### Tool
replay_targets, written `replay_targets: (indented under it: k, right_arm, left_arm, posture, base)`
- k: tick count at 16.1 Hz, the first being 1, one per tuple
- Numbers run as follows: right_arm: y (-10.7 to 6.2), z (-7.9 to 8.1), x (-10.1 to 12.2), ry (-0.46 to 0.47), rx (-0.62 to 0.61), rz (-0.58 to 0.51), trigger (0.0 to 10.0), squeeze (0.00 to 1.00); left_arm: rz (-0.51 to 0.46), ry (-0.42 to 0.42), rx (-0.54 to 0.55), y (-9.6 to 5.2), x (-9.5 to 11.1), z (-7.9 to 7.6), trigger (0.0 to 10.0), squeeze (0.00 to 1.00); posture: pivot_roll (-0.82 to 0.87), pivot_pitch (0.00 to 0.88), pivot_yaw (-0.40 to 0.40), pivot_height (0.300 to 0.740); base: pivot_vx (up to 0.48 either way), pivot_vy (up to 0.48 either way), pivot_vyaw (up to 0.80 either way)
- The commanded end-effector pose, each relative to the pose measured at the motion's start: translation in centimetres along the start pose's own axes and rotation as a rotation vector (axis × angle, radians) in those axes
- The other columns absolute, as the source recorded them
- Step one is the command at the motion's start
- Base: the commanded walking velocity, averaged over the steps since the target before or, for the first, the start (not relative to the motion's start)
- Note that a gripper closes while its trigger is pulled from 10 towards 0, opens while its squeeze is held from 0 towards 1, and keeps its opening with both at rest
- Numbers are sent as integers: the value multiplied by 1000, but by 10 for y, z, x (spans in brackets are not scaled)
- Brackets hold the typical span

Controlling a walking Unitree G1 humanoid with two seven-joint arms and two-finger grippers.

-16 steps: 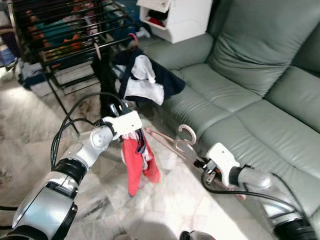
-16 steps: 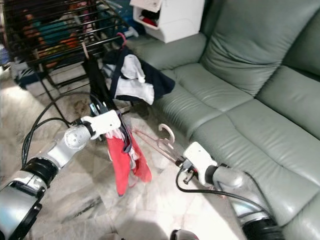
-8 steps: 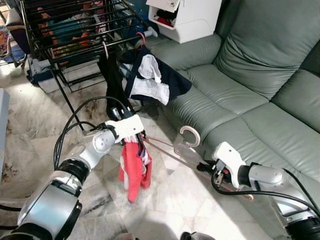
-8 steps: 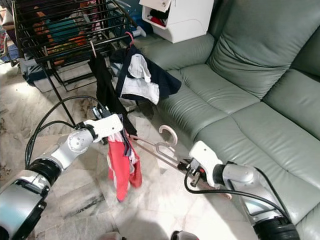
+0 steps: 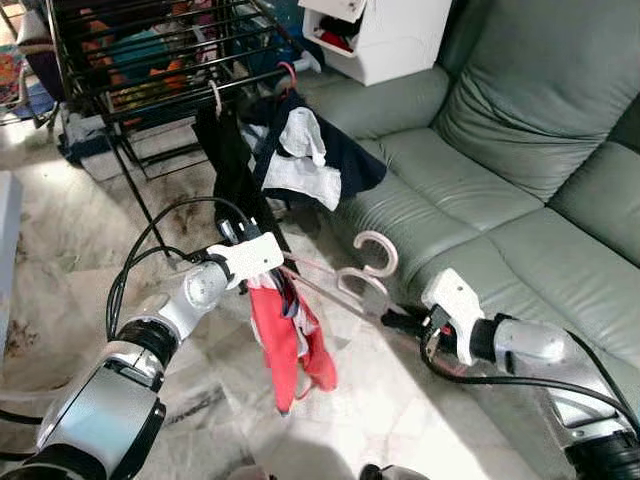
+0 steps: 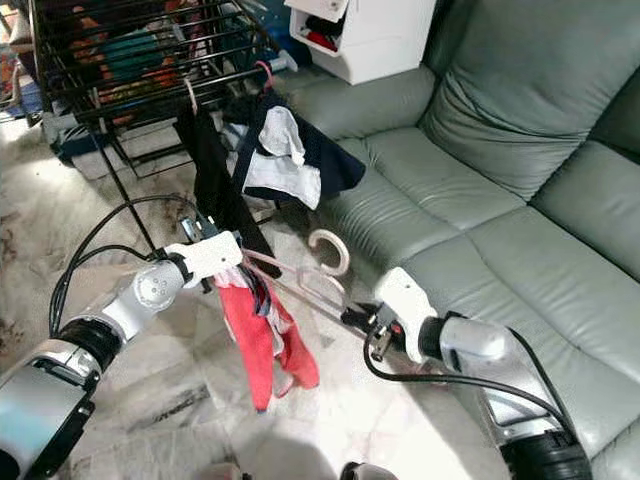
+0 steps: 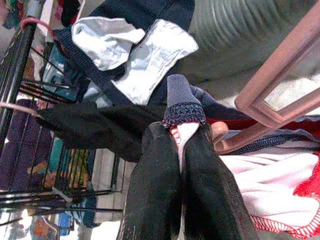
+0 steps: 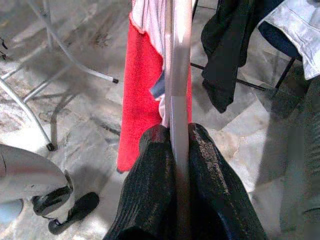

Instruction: Hang hanger

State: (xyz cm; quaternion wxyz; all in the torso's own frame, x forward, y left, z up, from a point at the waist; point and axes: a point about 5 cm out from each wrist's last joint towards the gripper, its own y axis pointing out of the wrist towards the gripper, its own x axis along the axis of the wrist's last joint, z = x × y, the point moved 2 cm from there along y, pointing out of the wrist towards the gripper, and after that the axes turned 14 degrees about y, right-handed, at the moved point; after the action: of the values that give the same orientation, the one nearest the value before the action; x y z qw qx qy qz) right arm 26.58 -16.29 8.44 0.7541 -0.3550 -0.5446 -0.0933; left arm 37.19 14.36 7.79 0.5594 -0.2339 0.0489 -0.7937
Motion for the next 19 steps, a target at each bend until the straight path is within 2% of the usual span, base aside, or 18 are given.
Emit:
replay_targets:
  k: [1,4,5,9,12,14,15,16,18,19]
  right_arm:
    - [1,0,7,-45,-5,-19,10000,0]
    - [2,-4,-1,-46,-38,11,10000,0]
    - [2,-7,-5,-41,-57,23,10000,0]
    - [4,-11,-12,-30,-91,38,10000,0]
    - [6,-15,-18,-18,-113,52,10000,0]
    - [9,-20,-21,48,-153,34,10000,0]
    - [10,-24,-22,65,-181,28,10000,0]
    - [14,-33,-22,131,-257,-1,10000,0]
    - [16,-44,-23,200,-341,-11,10000,0]
    - [15,-49,-27,236,-378,-5,10000,0]
  left_arm:
    - [15,0,9,1,-3,7,10000,0]
    - [-25,-39,-2,0,1,7,10000,0]
    - [-53,-79,11,1,6,13,10000,0]
    - [-131,-109,34,1,18,22,10000,0]
    - [-220,-124,34,0,32,23,10000,0]
    - [-354,-137,36,-4,53,23,10000,0]
    - [-390,-151,36,-6,60,24,10000,0]
    - [-442,-172,33,-9,70,25,10000,0]
    - [-454,-178,58,-12,73,29,10000,0]
    - [-430,-205,98,-12,69,35,10000,0]
  posture:
    - [-84,0,71,740]
    - [-79,0,72,740]
    - [-79,0,73,740]
    - [-75,0,70,740]
    - [-73,0,68,740]
    - [-74,0,68,740]
    - [-73,0,67,740]
    - [-71,0,65,740]
    - [-69,0,64,740]
    - [-65,0,61,740]
  base:
    - [0,0,0]
    - [0,0,0]
    - [0,0,0]
    - [0,0,0]
    - [0,0,0]
    - [0,0,0]
    - [0,0,0]
    - [0,0,0]
    - [0,0,0]
    - [0,0,0]
